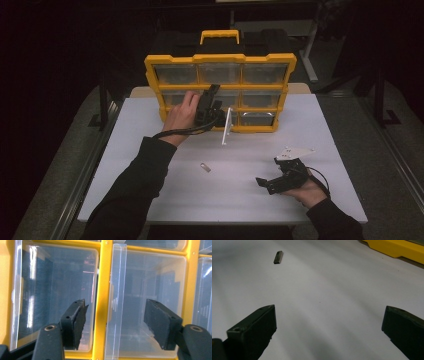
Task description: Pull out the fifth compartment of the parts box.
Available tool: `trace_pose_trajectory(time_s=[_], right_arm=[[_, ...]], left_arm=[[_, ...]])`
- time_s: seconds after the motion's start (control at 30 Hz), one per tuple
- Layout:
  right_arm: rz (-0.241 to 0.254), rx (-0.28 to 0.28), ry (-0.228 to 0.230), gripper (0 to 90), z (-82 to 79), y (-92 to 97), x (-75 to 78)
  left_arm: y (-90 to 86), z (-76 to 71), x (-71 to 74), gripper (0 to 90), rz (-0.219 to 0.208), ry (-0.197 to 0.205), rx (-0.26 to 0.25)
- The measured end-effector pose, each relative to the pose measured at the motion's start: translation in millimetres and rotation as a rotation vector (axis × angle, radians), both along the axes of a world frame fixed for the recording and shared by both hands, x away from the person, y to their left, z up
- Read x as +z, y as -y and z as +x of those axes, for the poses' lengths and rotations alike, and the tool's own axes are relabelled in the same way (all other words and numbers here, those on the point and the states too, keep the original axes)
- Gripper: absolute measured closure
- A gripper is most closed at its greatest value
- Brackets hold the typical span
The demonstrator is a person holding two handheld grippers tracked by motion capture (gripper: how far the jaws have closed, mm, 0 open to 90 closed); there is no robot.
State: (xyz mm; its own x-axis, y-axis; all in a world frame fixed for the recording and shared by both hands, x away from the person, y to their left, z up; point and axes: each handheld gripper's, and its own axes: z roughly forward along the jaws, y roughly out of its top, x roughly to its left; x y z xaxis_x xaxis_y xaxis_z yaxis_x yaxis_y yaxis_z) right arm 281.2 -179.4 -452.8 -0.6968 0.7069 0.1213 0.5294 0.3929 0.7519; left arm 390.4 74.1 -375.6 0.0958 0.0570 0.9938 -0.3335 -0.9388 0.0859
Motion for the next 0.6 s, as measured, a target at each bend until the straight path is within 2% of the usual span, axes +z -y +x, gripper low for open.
trace_pose_trajectory(time_s=[0.33,0.6], right_arm=[[0.001,0.004,-0.002,0.0,-0.3,0.1,0.2],[0.001,0.006,-0.002,0.0,-0.5,-0.1,0.3]], left_arm=[[2.2,-1.5,0.6,45.3,-0.004,-0.003,0.023],[2.8,-2.4,0.8,57.0,0.002,-0.003,0.019]])
